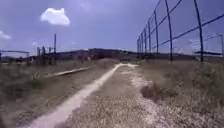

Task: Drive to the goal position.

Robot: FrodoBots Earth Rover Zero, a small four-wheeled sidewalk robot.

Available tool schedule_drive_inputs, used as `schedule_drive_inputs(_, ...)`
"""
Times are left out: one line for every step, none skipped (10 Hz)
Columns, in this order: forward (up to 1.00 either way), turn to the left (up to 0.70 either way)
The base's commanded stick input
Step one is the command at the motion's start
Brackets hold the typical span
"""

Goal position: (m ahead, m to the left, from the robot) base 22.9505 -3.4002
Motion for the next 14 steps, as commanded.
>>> schedule_drive_inputs(0.7, 0.0)
schedule_drive_inputs(0.7, 0.0)
schedule_drive_inputs(0.7, 0.0)
schedule_drive_inputs(0.7, 0.0)
schedule_drive_inputs(0.7, 0.0)
schedule_drive_inputs(0.7, 0.0)
schedule_drive_inputs(0.7, -0.14)
schedule_drive_inputs(0.7, -0.17)
schedule_drive_inputs(0.7, 0.0)
schedule_drive_inputs(0.7, 0.0)
schedule_drive_inputs(0.7, 0.0)
schedule_drive_inputs(0.7, 0.0)
schedule_drive_inputs(0.7, 0.0)
schedule_drive_inputs(0.7, -0.25)
